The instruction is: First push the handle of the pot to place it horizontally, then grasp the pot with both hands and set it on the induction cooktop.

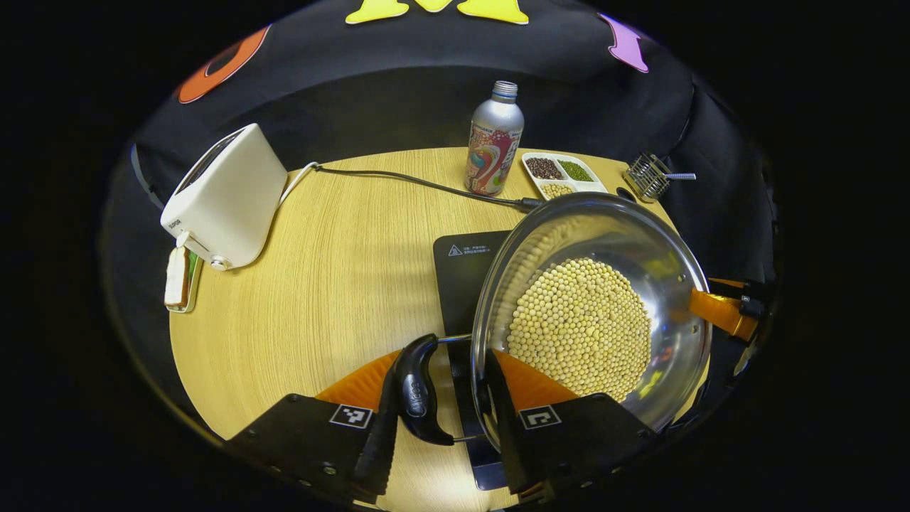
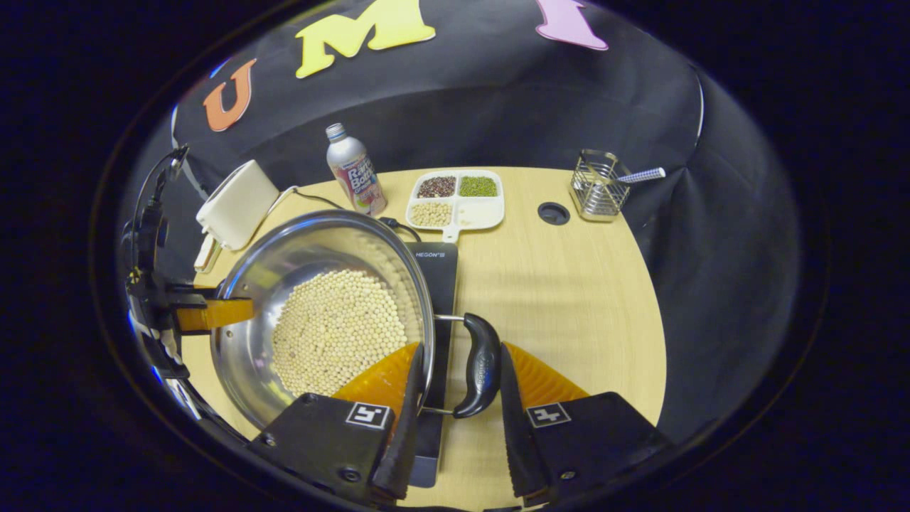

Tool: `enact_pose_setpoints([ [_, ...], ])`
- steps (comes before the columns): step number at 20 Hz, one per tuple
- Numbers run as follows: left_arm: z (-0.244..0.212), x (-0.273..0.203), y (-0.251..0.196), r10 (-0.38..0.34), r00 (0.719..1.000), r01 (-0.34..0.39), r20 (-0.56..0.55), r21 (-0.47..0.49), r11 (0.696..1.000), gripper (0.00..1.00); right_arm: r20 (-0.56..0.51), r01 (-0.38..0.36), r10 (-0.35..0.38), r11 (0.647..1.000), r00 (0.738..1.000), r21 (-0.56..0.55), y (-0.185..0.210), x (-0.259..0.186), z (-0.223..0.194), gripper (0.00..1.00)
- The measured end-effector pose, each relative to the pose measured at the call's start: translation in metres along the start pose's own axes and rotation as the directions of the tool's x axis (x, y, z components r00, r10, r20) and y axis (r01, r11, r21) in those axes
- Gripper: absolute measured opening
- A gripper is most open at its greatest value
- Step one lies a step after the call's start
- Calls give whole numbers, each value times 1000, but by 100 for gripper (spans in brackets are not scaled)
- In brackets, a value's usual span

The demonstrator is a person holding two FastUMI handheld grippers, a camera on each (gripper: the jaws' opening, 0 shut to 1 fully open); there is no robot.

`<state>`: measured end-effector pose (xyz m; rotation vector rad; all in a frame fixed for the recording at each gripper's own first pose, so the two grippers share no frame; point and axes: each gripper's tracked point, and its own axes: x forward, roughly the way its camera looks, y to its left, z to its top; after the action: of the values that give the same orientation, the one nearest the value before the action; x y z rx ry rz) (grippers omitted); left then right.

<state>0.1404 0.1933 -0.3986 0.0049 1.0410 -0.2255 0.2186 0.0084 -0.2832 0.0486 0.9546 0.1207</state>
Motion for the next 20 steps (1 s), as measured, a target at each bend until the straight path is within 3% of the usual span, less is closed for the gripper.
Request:
enact_pose_setpoints([
  [3,1,0,-1,-30,999,30,23,4,1000,61,31,-3,2,999,1000,42,-2,2,0,60],
  [4,0,-2,1,-26,999,26,39,4,1000,63,21,2,-3,998,1000,56,-5,2,-5,69],
  [5,2,-6,5,-9,997,9,76,-2,1000,70,32,-26,24,997,999,75,0,2,-9,79],
  [6,3,-12,8,10,993,-10,116,-3,1000,78,48,-28,24,996,999,81,0,-1,-9,82],
  [7,5,-15,14,42,987,-42,153,-1,999,99,77,-17,11,998,997,68,-2,-4,-8,78],
  [12,0,-35,10,88,964,-87,250,-13,996,98,163,29,-21,999,986,-43,5,-19,-7,80],
  [20,6,-61,13,114,941,-109,318,-35,993,98,235,45,-25,996,972,-81,15,-43,1,80],
])
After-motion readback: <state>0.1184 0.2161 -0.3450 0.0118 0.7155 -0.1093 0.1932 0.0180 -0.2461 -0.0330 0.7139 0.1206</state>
